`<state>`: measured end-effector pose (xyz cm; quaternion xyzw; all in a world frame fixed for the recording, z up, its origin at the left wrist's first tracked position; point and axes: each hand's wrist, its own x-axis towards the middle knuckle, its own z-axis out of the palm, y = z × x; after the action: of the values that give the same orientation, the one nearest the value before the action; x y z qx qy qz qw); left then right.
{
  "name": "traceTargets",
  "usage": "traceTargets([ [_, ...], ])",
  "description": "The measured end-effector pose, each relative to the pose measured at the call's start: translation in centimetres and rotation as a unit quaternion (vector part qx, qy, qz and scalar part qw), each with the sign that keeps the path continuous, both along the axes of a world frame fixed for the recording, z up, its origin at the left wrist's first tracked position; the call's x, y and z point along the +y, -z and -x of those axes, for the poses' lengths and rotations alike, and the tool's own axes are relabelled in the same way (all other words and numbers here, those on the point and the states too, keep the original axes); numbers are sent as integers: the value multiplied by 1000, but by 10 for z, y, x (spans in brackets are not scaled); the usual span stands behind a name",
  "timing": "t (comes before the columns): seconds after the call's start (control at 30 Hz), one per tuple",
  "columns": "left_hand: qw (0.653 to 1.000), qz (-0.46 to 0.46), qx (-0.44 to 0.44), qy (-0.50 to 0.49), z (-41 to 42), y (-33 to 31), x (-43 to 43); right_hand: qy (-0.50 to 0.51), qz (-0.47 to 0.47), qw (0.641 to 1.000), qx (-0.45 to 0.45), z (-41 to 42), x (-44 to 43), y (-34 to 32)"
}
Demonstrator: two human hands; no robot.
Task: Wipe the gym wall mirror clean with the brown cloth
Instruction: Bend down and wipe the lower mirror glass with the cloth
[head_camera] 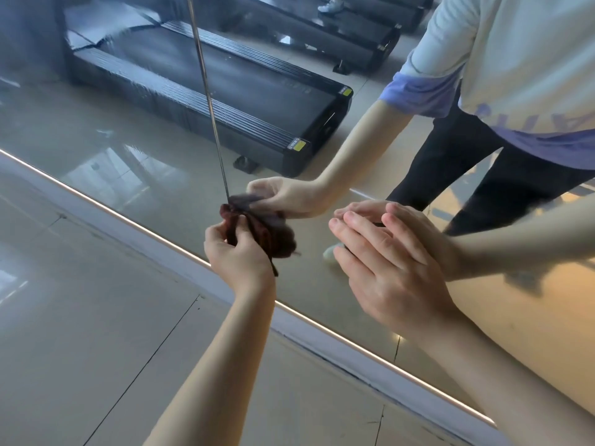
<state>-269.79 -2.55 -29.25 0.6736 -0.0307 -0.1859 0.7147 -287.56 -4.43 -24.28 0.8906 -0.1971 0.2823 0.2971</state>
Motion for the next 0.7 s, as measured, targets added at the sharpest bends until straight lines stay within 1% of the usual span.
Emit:
traceTargets([
  [0.07,1000,3,-4,16,5,-2,3,-1,-4,1000,1,0,0,1],
  [0.17,994,25,-73,72,30,-12,16,2,-2,1000,-2,0,0,1],
  [0.23,991,17,-101,81,37,-14,19,3,-4,1000,-7,0,1,1],
  [0.3,995,6,-78,66,30,-11,14,2,-7,1000,-7,0,1,1],
  [0.43,999,5,23,21,15,-7,4,5,-4,1000,9,1,0,0],
  [0.5,999,26,36,27,19,-17,7,6,-4,1000,13,2,1,0],
  [0.53,998,44,18,39,23,-23,10,6,-7,1000,16,3,2,-1],
  [0.6,993,80,-64,63,32,-43,14,12,-10,1000,26,5,2,-1],
  [0.63,988,93,-102,66,35,-50,14,17,-10,999,34,6,2,-2],
  [0.7,982,98,-152,52,38,-57,10,17,-15,999,43,7,2,-2],
])
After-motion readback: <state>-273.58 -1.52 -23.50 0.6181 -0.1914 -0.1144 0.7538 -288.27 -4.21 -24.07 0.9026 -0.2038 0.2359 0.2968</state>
